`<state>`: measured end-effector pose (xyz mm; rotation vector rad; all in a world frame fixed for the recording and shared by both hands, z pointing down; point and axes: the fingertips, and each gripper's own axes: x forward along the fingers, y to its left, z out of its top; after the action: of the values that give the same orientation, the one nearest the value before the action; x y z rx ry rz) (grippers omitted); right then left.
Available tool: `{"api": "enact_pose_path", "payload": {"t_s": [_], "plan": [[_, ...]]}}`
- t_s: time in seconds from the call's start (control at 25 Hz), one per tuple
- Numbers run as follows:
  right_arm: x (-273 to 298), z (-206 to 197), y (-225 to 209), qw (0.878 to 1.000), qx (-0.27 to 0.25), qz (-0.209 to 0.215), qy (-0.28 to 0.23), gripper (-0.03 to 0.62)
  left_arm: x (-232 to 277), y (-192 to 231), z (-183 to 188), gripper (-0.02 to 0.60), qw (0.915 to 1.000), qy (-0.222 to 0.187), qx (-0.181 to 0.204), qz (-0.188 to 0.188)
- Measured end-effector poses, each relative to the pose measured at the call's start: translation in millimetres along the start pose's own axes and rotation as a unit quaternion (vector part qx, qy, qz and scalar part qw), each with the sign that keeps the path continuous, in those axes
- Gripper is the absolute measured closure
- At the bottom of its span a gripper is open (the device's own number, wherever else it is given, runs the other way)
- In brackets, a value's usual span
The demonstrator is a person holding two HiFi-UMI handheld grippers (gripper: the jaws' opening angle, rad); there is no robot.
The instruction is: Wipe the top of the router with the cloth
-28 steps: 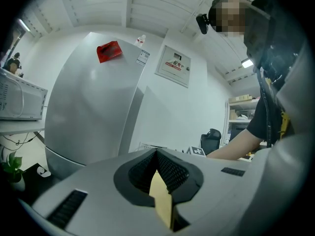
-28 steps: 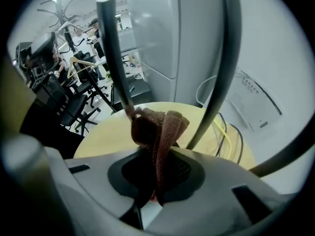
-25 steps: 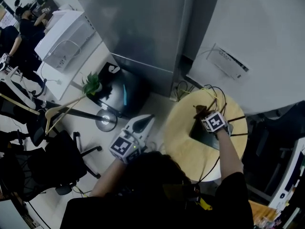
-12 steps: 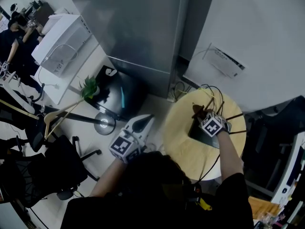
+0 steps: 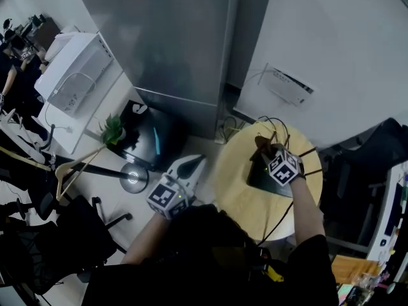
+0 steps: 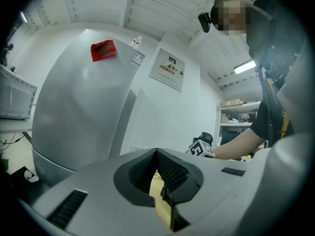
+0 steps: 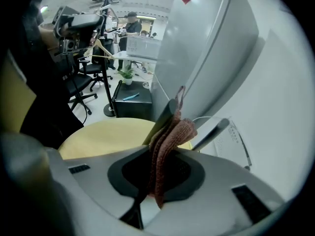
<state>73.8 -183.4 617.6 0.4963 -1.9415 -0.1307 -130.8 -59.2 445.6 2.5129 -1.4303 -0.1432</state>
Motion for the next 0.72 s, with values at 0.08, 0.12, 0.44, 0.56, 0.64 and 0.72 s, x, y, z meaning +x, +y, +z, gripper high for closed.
{"api": "enact_pose_path", "payload": {"t_s": [0.08, 0.12, 0.44, 0.56, 0.64, 0.72], "plan": [[-10.3, 6.0, -4.0, 1.000, -0.002, -0.016, -0.008, 0.531, 2.5, -3.0, 2.1, 0.584, 1.0000, -0.003, 0.001, -0.009], [-15.0, 8.3, -5.8, 1.000, -0.003, -0.024, -0.011, 0.531, 4.1, -4.6, 2.9, 0.584, 0.9999, -0.004, 0.001, -0.014], [-48.5, 11.3, -13.7, 0.996, -0.003, -0.078, -0.037, 0.531, 15.6, -20.9, 3.3, 0.584, 0.9983, -0.004, 0.011, -0.057], [-64.8, 14.8, -22.0, 0.991, 0.010, -0.115, -0.062, 0.531, 19.2, -25.9, 6.9, 0.584, 0.9978, -0.003, 0.011, -0.066], [-73.9, 13.7, -25.8, 0.988, 0.030, -0.129, -0.078, 0.531, 20.7, -29.5, 8.9, 0.584, 0.9973, 0.000, 0.011, -0.073], [-75.7, 5.0, -21.8, 0.988, 0.057, -0.120, -0.079, 0.531, 20.9, -30.4, 9.7, 0.584, 0.9971, 0.000, 0.009, -0.076]]}}
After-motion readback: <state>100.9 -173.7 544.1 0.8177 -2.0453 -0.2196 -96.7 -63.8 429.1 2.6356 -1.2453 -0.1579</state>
